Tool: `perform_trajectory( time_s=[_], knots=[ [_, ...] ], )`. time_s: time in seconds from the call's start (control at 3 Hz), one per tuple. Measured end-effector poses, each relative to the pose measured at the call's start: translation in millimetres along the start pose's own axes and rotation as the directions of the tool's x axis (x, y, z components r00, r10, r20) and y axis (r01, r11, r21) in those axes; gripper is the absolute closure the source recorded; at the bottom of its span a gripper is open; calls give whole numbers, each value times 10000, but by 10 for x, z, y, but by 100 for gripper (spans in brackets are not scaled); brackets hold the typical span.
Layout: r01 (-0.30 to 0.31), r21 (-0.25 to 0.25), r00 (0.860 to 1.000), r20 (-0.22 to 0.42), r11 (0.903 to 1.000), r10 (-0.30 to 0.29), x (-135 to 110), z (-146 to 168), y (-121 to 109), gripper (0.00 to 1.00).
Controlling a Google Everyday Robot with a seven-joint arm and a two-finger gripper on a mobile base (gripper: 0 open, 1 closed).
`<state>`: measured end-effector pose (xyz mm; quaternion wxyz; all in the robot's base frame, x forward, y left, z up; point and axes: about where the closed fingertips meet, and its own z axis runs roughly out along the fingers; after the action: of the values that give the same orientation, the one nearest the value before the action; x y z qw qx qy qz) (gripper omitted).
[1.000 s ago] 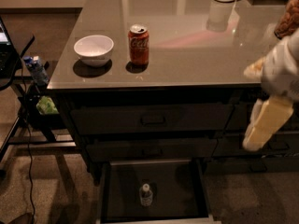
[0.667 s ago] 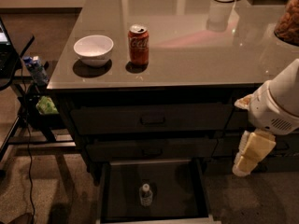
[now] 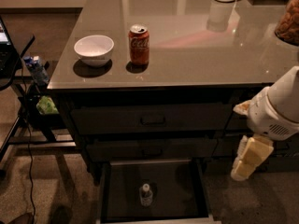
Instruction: Pick blue plastic bottle from bottom drawer and place on counter
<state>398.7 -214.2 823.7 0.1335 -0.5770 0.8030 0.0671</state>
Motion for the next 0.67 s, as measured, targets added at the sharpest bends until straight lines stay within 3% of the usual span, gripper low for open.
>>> perform_trajectory(
  time_s=[0.67],
  knots=[
    [-438,-1199,9956,768,9918,533,-11,1097,187,0]
  ],
)
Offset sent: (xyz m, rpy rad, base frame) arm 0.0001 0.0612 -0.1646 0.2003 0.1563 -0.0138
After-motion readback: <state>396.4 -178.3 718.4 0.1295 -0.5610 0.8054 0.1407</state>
